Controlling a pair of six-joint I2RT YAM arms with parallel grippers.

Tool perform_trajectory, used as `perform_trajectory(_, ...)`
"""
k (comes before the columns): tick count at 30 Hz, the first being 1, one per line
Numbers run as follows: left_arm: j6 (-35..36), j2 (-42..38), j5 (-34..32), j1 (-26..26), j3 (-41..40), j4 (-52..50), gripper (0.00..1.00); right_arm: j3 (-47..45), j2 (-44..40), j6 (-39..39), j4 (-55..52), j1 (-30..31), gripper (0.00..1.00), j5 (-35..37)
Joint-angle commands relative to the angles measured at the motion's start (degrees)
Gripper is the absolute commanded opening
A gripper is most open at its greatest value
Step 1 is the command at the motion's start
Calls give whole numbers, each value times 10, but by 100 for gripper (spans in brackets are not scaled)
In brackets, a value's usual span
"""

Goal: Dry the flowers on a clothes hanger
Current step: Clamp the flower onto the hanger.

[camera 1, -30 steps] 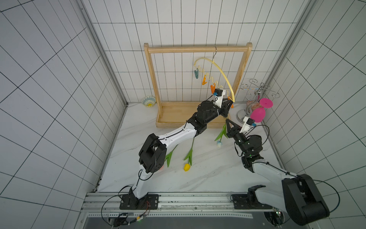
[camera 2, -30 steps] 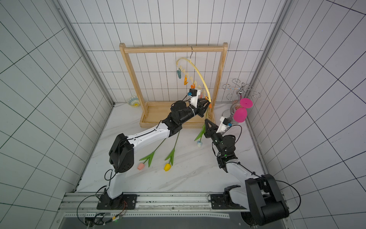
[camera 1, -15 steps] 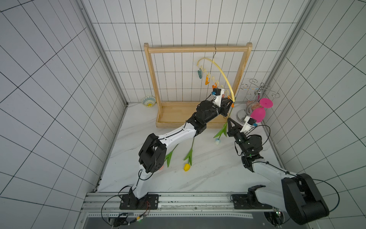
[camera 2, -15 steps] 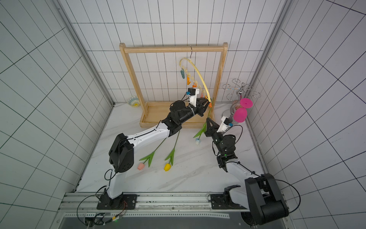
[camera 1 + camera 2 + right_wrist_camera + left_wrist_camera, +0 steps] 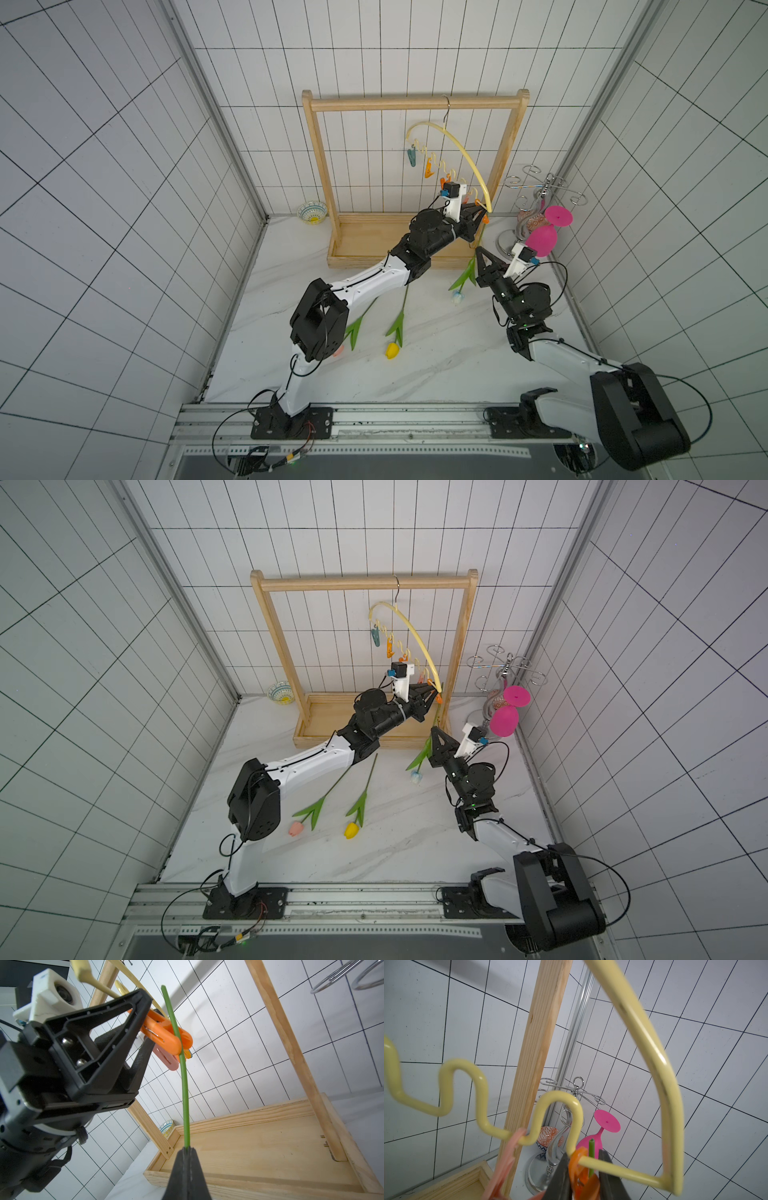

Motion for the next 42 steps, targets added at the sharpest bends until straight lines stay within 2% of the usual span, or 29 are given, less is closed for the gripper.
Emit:
perform_trajectory(1,-2,-14,11,2,0,13,23,23,-6,-14,-6,2,0,-28)
perform_trajectory(12,7,-15,14,2,-1,2,24,30,-26,-31,-43,2,0,-24)
perform_trajectory(17,8,-16,14,2,-4,1,32,30,-31,-29,-44,3,0,-24)
perform_trajectory(19,10,-17,13,2,-5,-1,42,30,-35,-30,-48,3,0,-24)
perform_trajectory(22,12,-20,10,2,-8,-1,50,31,-41,-32,-55,3,0,-22)
perform_trajectory(30,47,-40,-3,2,-27,-5,54,29,-45,-33,-63,3,1,-17)
perform_trajectory(34,90,-62,-16,2,-52,-19,56,47,-73,-37,-159,4,4,-4)
perform_trajectory(37,129,-96,-36,2,-87,-44,67,76,-108,-59,-289,16,6,7)
perform_trajectory(39,142,-128,-67,2,-123,-61,83,76,-135,-73,-327,31,11,27)
perform_trajectory(40,146,-146,-86,3,-141,-75,98,70,-151,-75,-332,37,12,39)
perform_trajectory(42,146,-179,-115,4,-171,-101,99,61,-177,-77,-336,49,14,60)
